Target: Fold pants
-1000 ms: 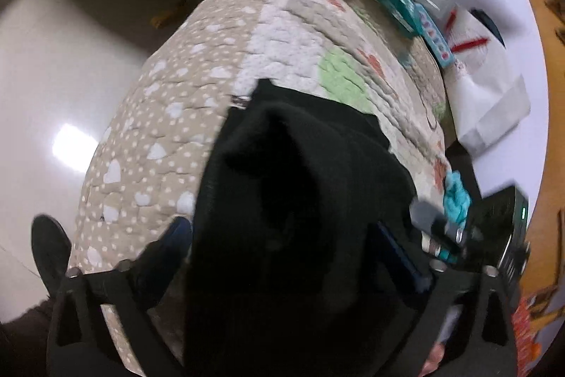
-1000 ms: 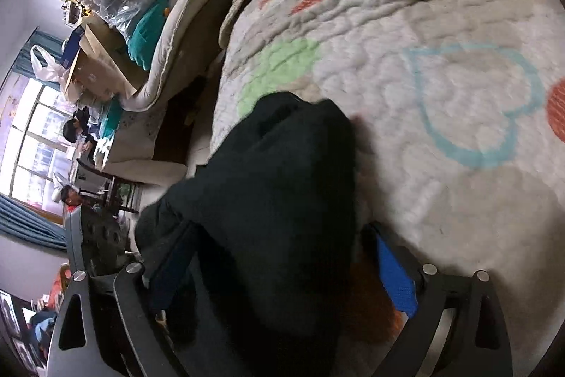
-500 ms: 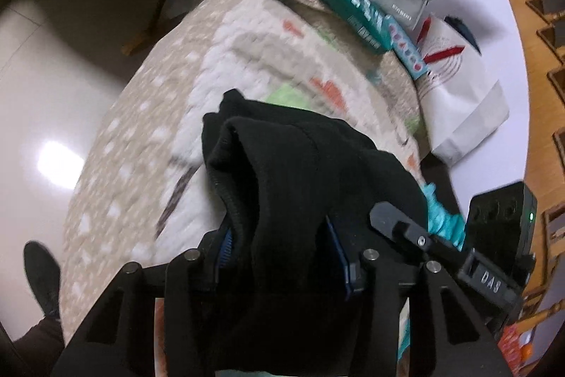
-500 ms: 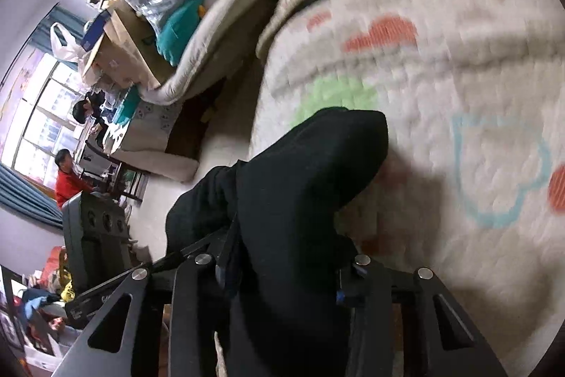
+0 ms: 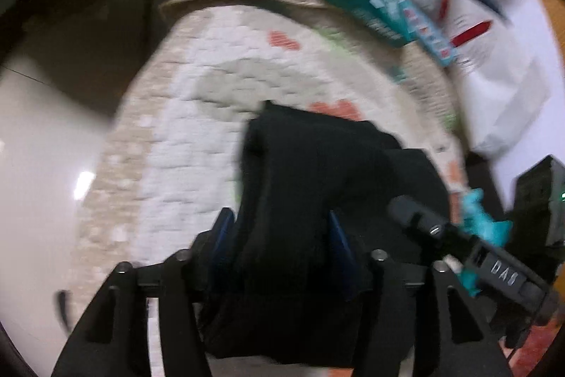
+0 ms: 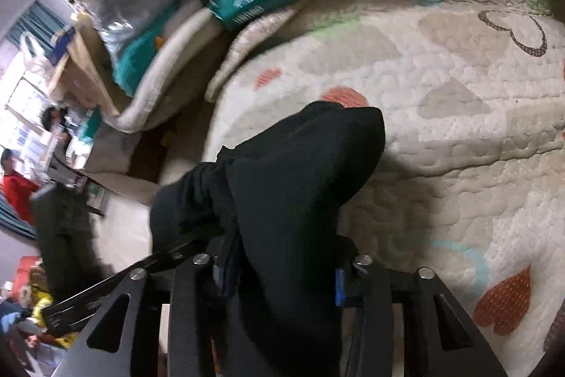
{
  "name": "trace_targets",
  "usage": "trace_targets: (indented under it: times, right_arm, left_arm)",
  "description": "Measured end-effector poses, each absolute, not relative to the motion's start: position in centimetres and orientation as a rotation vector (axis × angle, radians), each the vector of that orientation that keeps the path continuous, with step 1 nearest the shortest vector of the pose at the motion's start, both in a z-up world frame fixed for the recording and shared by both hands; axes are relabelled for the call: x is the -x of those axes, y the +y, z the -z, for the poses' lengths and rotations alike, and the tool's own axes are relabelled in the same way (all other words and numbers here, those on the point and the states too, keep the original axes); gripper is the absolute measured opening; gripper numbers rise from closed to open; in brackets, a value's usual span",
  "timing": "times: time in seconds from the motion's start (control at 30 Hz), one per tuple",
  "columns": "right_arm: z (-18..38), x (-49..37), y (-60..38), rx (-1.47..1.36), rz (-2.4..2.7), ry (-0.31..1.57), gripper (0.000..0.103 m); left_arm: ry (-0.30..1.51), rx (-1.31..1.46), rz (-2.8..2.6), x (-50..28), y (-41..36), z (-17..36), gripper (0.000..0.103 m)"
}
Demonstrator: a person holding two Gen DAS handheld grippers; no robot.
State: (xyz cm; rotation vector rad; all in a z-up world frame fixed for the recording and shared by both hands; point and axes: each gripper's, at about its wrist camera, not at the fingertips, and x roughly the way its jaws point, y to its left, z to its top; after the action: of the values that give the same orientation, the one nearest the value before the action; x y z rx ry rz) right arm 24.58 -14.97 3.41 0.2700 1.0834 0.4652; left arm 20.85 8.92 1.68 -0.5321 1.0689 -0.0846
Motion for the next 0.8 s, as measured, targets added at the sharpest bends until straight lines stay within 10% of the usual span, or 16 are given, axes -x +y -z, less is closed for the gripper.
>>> trace_targets:
  times: [0.07, 0.33, 0.8]
  right_arm:
    - [-2.6, -24.7, -15.6, -0.257, -0.394, 1.074, 0.063]
    - [-3.1, -22.8, -17.5, -0.28, -0.348, 1.049, 0.073]
    - [-6.7, -7.3, -20.3, -0.047, -0.256, 0.851, 0.078]
  left_arm:
    - [1.094, 0.566, 0.04, -20.8, 10.3, -1.1, 0.079]
    - [1.137, 0.837, 0.054, -20.1, 13.1, 1.2, 0.081]
    - [0.626, 0.27, -0.269, -6.7, 11.9, -10.7, 0.082]
